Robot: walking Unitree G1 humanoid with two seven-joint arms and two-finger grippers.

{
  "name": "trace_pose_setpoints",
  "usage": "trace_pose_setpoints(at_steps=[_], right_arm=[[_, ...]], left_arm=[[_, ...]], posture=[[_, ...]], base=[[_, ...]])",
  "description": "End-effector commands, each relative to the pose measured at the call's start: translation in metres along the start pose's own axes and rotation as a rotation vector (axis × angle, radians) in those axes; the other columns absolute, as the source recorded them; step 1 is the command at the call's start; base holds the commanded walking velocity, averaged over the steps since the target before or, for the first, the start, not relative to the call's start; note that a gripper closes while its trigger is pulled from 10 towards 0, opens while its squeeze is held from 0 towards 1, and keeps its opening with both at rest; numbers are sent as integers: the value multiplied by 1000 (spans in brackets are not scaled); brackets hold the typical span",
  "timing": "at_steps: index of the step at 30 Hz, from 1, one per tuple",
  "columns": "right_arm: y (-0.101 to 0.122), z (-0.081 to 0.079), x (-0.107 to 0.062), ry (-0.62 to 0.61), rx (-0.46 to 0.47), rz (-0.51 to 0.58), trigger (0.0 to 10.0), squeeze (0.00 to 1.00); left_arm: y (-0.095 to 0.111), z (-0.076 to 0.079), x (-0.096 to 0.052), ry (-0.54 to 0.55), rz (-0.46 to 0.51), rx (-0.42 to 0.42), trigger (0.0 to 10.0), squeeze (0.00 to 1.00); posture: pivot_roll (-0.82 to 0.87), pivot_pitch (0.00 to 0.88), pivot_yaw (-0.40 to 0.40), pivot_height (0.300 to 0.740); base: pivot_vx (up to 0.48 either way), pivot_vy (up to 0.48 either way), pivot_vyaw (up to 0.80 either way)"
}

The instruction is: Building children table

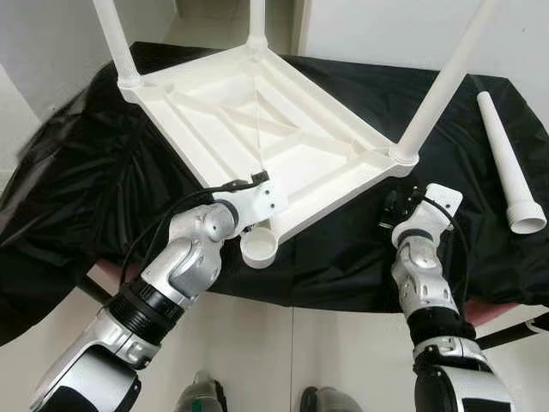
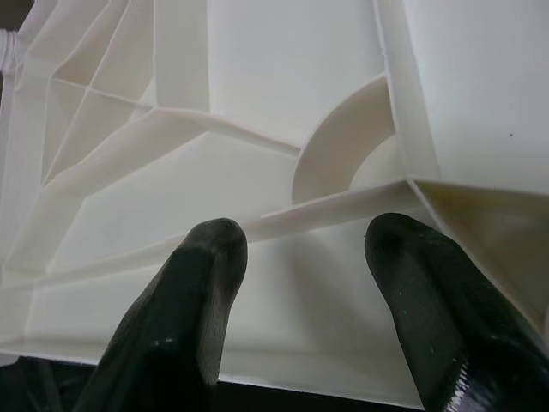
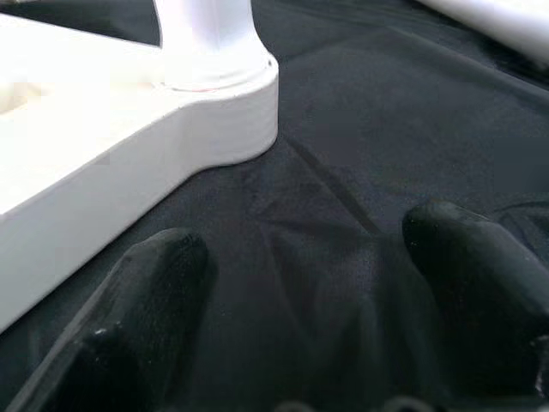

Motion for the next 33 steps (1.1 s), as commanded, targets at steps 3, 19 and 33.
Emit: trace_pose_setpoints(at_steps=[3,19,33], right_arm=[[3,0,6,-7,46,-8,10000,0],[13,-5,24,-48,69,-70,10000,0],[12,-3,33,-51,107,-113,10000,0]], left_arm=[[15,25,1,-119,22,24,10000,0],[40,42,-1,-159,83,35,10000,0],[53,51,-6,-188,108,41,10000,0]], posture=[[37,88,1,740],[83,99,-4,740],[103,130,7,740]], base=[[0,0,0],[0,0,0],[0,0,0]])
Point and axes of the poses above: a point about 5 cm out from each wrist's last joint towards the gripper, its own x axis pointing out of the wrist towards the gripper, its own y axis along the axis of the wrist's last joint, z = x × y, the point moved 6 cm from there along x, pointing out of the wrist towards the gripper, and after that the axes turned 15 degrees about -x, right-handed, at the moved point
